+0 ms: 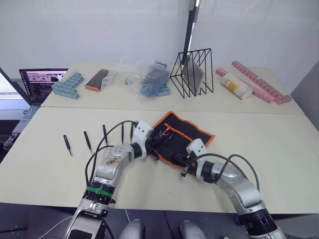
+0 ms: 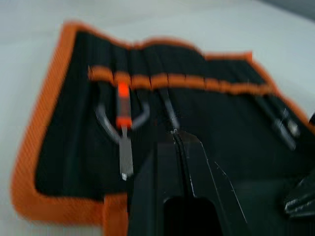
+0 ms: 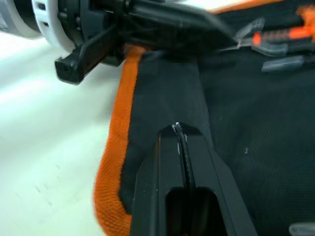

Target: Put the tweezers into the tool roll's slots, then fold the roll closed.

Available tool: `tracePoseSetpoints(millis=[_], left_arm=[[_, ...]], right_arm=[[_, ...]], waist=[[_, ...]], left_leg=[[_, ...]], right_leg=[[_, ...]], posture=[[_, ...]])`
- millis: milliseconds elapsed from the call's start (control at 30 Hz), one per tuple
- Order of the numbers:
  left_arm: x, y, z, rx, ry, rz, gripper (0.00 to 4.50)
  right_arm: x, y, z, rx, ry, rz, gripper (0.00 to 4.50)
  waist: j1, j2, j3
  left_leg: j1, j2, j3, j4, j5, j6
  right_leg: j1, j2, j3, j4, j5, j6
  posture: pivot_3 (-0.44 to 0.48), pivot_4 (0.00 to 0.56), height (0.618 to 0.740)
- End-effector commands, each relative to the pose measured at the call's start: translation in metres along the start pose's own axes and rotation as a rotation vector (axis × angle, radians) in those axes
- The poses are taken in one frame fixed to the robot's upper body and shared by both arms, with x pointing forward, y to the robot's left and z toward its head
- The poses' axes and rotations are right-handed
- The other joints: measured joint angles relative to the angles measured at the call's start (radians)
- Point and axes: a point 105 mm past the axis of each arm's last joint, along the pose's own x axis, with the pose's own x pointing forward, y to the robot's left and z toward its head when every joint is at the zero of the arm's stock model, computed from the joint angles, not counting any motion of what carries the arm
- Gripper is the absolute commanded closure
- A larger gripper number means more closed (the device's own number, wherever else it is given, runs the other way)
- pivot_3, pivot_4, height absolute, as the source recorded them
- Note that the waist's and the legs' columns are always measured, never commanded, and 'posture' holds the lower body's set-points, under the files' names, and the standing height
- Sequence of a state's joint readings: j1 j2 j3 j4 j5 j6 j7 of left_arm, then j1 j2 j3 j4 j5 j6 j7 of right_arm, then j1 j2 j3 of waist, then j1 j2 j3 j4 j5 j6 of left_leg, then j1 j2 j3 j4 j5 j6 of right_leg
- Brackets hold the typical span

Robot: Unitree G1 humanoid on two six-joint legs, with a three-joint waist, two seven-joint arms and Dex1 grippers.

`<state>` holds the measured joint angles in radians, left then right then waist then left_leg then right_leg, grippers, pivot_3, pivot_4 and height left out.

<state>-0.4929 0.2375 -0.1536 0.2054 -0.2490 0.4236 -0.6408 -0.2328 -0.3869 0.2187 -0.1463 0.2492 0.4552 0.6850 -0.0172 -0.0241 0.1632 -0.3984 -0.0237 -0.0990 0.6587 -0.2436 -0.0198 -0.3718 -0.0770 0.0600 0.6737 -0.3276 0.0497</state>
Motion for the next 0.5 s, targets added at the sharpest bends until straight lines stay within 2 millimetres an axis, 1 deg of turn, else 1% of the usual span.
tracePoseSetpoints(millis=[33, 133, 200, 267, 367, 467, 500], left_arm=[[-0.001, 0.006, -0.023, 0.02, 0.108, 0.03, 4.49], [-0.003, 0.011, -0.038, 0.055, 0.166, 0.044, 4.49], [-0.004, 0.014, -0.045, 0.06, 0.191, 0.054, 4.49], [-0.005, 0.017, -0.05, 0.072, 0.21, 0.06, 4.49], [-0.005, 0.019, -0.052, 0.07, 0.212, 0.061, 4.49], [-0.005, 0.02, -0.052, 0.064, 0.207, 0.058, 4.49], [-0.005, 0.019, -0.052, 0.061, 0.203, 0.056, 4.49]], right_arm=[[-0.001, 0.002, -0.008, -0.045, 0.043, 0.02, 4.5], [-0.01, 0.011, -0.017, -0.04, 0.067, 0.078, 4.5], [-0.022, 0.021, -0.028, -0.015, 0.091, 0.14, 4.5], [-0.033, 0.025, -0.039, 0.003, 0.121, 0.162, 4.5], [-0.048, 0.02, -0.059, 0.007, 0.198, 0.142, 4.5], [-0.054, 0.018, -0.066, -0.015, 0.23, 0.136, 4.5], [-0.055, 0.018, -0.066, -0.023, 0.234, 0.133, 4.5]], waist=[[0.001, 0.0, 0.0], [0.002, 0.0, 0.0], [0.002, 0.0, 0.0], [0.002, 0.0, -0.001], [0.0, 0.0, -0.002], [-0.001, 0.001, -0.002], [-0.001, 0.001, -0.002]], left_leg=[[0.002, 0.0, 0.0, 0.0, 0.0, 0.0], [0.006, 0.0, 0.0, 0.0, 0.0, 0.0], [0.012, 0.0, 0.0, -0.001, 0.0, 0.0], [0.017, 0.001, 0.0, -0.002, 0.0, 0.0], [0.022, 0.002, 0.001, -0.004, 0.0, 0.0], [0.03, 0.003, 0.002, -0.006, 0.0, 0.0], [0.032, 0.003, 0.002, -0.008, 0.0, 0.001]], right_leg=[[0.002, 0.0, 0.0, 0.0, 0.0, 0.0], [0.006, 0.0, 0.0, 0.0, 0.0, 0.0], [0.013, 0.0, 0.0, -0.002, 0.0, 0.0], [0.02, 0.0, -0.001, -0.007, 0.0, 0.0], [0.024, 0.0, -0.001, -0.01, -0.001, 0.001], [0.033, 0.001, -0.001, -0.014, -0.002, 0.002], [0.036, 0.001, -0.001, -0.017, -0.004, 0.006]], posture=[[0.0, 0.15, 0.739], [0.0, 0.15, 0.739], [0.0, 0.15, 0.739], [0.0, 0.15, 0.739], [0.0, 0.15, 0.739], [0.0, 0.15, 0.739], [0.0, 0.15, 0.739]])
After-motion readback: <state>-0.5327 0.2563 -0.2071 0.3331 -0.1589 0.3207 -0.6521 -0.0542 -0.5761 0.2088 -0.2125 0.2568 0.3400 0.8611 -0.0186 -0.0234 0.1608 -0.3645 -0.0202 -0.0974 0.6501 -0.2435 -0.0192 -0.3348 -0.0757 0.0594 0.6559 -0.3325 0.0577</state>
